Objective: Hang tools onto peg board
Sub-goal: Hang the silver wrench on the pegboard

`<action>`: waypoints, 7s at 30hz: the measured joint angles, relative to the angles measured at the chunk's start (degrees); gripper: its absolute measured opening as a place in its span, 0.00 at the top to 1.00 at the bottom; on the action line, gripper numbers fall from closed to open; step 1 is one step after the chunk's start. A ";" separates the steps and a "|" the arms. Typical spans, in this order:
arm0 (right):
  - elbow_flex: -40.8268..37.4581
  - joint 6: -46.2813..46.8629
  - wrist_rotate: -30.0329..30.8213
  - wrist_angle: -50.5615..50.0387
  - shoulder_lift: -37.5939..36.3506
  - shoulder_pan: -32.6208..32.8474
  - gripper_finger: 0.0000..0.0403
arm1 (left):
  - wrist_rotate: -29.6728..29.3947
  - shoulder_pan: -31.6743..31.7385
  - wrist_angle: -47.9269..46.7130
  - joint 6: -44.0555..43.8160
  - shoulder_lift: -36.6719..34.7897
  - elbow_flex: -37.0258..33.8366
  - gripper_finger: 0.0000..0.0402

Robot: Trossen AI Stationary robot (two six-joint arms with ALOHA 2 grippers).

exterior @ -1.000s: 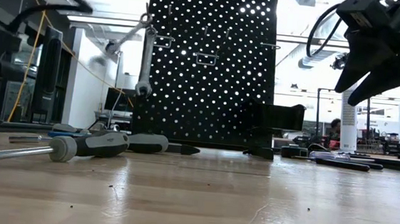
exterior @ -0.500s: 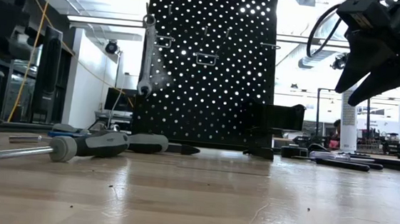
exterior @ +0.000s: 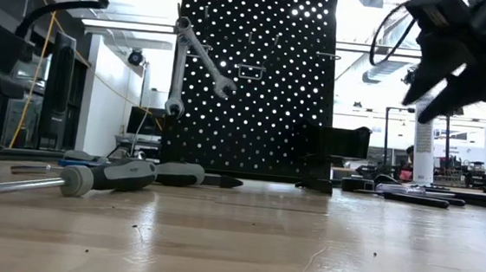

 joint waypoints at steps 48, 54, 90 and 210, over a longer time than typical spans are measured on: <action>53.13 -38.86 -37.44 12.17 58.25 -14.30 0.43 | -17.09 1.93 16.09 -25.88 1.84 -1.69 1.00; 53.13 -38.98 -37.33 13.57 60.36 -15.04 0.42 | -18.17 3.77 18.01 -25.67 1.87 -1.69 1.00; 53.07 -47.38 -42.79 9.85 61.09 -15.76 0.46 | -20.53 10.41 30.52 -28.66 7.51 -1.41 1.00; 55.89 -53.90 -17.13 -31.29 38.47 -8.42 0.44 | -36.80 -2.52 -5.20 -38.26 -29.89 2.55 1.00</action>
